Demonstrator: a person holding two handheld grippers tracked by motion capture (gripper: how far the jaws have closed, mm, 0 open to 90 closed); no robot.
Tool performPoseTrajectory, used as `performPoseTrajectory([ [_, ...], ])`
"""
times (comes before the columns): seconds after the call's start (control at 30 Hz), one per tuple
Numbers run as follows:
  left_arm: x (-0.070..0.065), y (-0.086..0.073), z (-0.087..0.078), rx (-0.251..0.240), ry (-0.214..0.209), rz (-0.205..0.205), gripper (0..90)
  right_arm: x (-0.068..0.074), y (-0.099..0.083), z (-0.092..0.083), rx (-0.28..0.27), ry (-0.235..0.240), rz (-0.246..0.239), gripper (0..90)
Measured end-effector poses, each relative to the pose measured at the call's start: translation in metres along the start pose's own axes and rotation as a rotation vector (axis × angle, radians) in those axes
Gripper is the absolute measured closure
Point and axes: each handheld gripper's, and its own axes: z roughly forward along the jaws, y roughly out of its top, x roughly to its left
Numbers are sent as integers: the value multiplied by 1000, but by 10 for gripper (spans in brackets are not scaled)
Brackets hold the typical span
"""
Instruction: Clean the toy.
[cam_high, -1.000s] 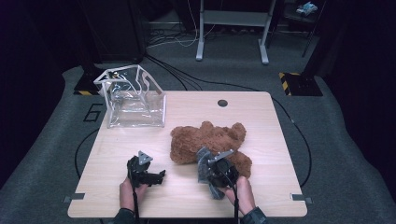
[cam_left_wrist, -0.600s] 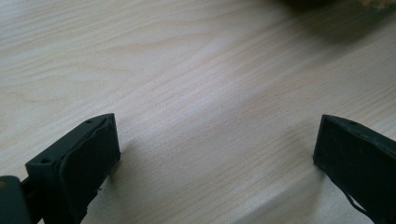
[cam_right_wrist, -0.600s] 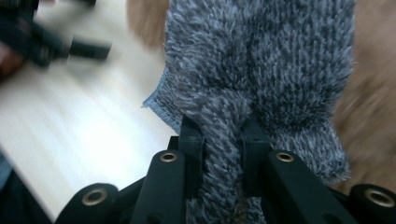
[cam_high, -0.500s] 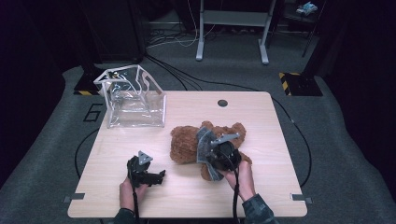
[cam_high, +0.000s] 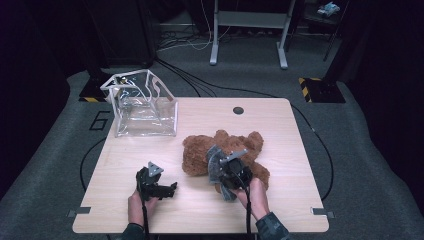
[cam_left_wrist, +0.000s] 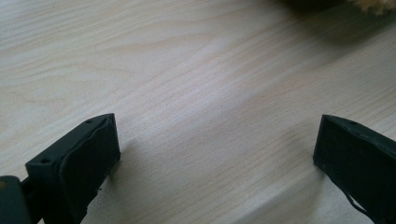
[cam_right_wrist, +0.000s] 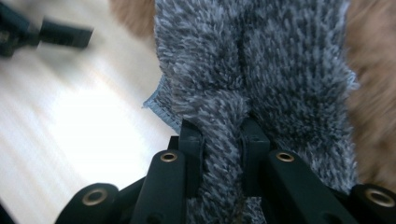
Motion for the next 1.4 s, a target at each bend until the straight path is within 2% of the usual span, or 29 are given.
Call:
performPoseTrajectory([
  [0.13, 0, 0, 0, 0, 0, 0, 0, 11, -17, 5, 43, 30, -27, 759],
  [0.17, 0, 0, 0, 0, 0, 0, 0, 14, -21, 7, 67, 51, -40, 760],
  [0.23, 0, 0, 0, 0, 0, -1, 0, 18, -27, 14, 88, 58, -55, 761],
  [0.27, 0, 0, 0, 0, 0, -1, 0, 21, -30, 18, 100, 65, -38, 760],
  [0.37, 0, 0, 0, 0, 0, 0, 0, 26, -30, 20, 88, 86, -50, 759],
  [0.4, 0, 0, 0, 0, 0, 1, 0, 27, -28, 18, 73, 95, -49, 759],
  [0.53, 0, 0, 0, 0, 0, 0, 0, 31, -9, 7, 1, 105, -111, 759],
  [0.7, 0, 0, 0, 0, 0, -1, 0, 34, 21, 4, -76, 64, -140, 759],
  [0.8, 0, 0, 0, 0, 0, -1, 0, 33, 34, 10, -85, 51, -146, 759],
  [0.9, 0, 0, 0, 0, 0, 0, 0, 30, 39, 23, -67, 50, -139, 761],
  [1.03, 0, 0, 0, 0, 0, -1, 0, 29, 35, 42, -45, 72, -113, 764],
  [1.2, 0, 0, 0, 0, 0, -1, 0, 30, 30, 60, 23, 93, -101, 764],
  [1.3, 0, 0, 0, 0, 0, -1, 0, 32, 27, 66, 56, 104, -94, 764],
  [1.37, 0, 0, 0, 0, 0, -1, 0, 33, 25, 64, 54, 119, -84, 763],
  [1.4, 0, 0, 0, 0, 0, -1, 0, 33, 25, 61, 50, 119, -95, 762],
])
